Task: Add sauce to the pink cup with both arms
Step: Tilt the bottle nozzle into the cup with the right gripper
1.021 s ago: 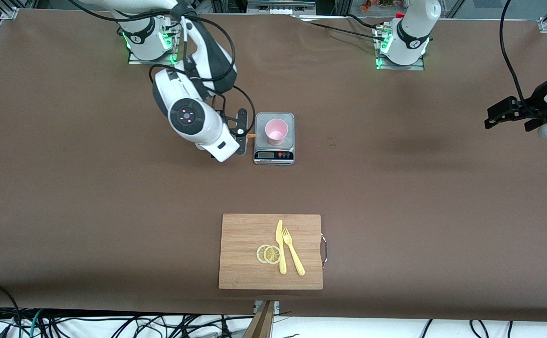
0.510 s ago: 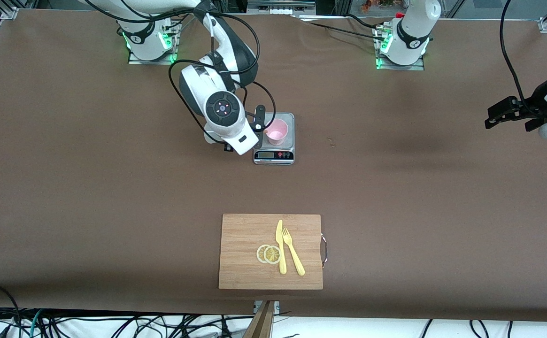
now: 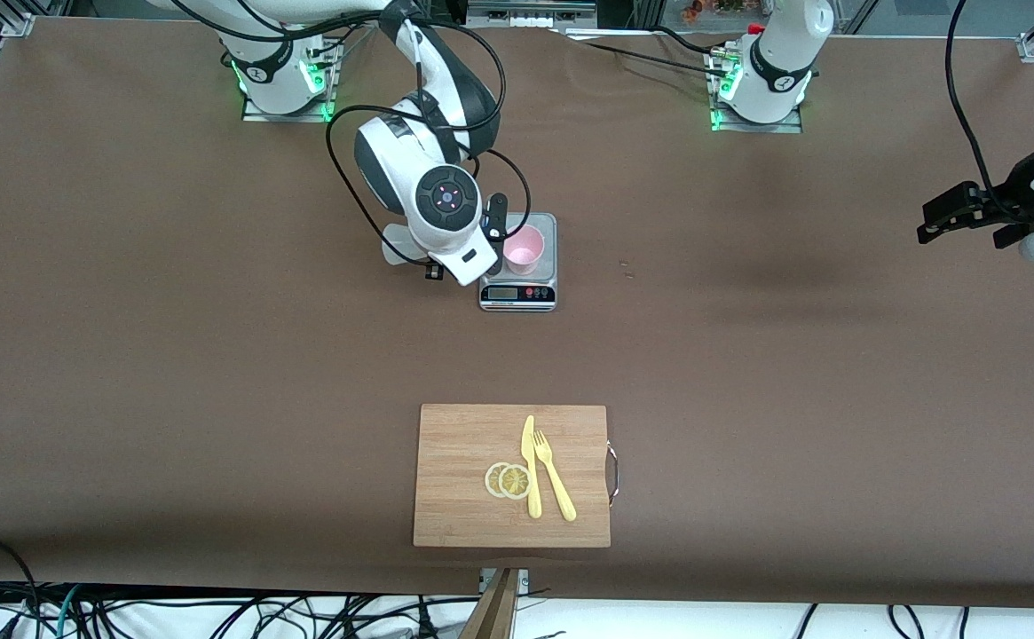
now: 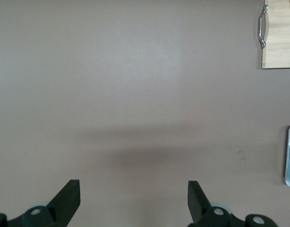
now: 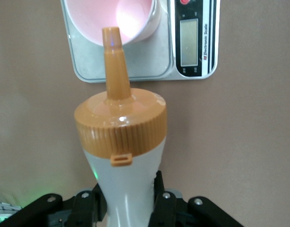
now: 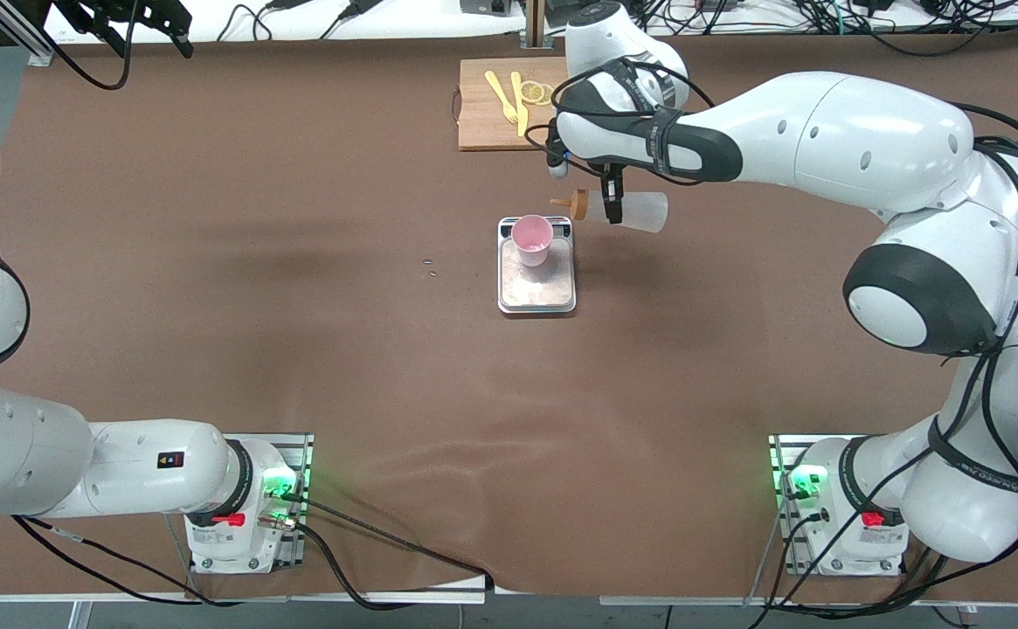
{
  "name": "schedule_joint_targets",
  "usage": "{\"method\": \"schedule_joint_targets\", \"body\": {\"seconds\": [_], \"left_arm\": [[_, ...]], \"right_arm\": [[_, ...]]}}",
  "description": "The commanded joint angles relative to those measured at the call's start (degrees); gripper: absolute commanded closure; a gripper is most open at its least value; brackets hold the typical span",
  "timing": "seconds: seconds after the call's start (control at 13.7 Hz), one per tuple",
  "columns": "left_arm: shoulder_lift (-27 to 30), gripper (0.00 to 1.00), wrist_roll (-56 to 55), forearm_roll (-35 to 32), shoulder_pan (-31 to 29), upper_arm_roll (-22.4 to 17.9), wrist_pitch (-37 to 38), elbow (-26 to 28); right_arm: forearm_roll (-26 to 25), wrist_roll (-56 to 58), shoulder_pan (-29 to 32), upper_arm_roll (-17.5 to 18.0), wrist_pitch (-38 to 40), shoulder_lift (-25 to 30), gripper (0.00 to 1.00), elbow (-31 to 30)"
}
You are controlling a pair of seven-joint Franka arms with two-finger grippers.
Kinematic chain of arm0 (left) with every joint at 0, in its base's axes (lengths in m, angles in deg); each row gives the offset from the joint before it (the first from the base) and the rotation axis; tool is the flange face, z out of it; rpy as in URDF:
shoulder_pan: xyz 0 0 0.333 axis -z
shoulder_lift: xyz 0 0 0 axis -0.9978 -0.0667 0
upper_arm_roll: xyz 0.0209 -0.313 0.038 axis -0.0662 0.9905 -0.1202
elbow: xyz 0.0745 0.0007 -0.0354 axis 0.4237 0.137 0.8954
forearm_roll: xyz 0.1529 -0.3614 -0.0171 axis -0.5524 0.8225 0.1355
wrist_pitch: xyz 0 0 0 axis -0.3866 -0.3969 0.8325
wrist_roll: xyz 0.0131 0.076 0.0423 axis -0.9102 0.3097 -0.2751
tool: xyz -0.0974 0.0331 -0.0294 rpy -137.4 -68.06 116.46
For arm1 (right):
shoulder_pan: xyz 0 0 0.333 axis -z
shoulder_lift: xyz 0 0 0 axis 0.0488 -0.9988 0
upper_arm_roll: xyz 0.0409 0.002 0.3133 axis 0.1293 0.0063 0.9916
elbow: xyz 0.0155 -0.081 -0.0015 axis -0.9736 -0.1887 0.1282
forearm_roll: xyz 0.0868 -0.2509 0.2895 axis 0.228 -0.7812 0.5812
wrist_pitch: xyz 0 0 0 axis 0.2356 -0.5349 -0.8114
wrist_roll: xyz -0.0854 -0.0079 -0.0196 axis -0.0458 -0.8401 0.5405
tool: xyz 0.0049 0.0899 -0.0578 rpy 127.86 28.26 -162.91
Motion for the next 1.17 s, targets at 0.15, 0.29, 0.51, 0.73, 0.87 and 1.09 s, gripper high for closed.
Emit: {"method": "schedule_joint_targets", "body": {"seconds": [0.15, 0.29, 0.51, 0.73, 0.87, 1.09], "left_arm": [[-0.55, 0.00, 0.61, 1.56, -0.49, 0.11, 0.37, -1.35], [-0.55, 0.00, 0.61, 1.56, -0.49, 0.11, 0.37, -1.35], [-0.64, 0.00, 0.70, 1.56, -0.40, 0.11, 0.29, -1.35], [-0.82, 0.00, 0.61, 1.56, -0.40, 0.20, 0.29, -1.35], [-0.82, 0.00, 0.61, 1.56, -0.49, 0.11, 0.29, -1.35], [-0.82, 0.00, 0.61, 1.56, -0.49, 0.11, 0.29, -1.35]], "right_arm": [[-3.82, -3.72, -0.22, 1.69, 4.03, -1.85, 0.88, 3.44], [-4.26, -4.85, -0.75, 1.69, 4.12, -2.03, 0.88, 3.53], [-5.31, -5.12, -1.10, 1.69, 4.12, -2.47, 0.88, 3.53], [-6.63, -8.11, -1.98, 1.87, 5.69, -4.22, 0.88, 6.33], [-6.64, -8.20, -2.42, 1.87, 6.84, -5.37, 0.88, 8.01], [-7.86, -8.29, -3.12, 1.78, 6.93, -5.81, 0.88, 8.28]]}}
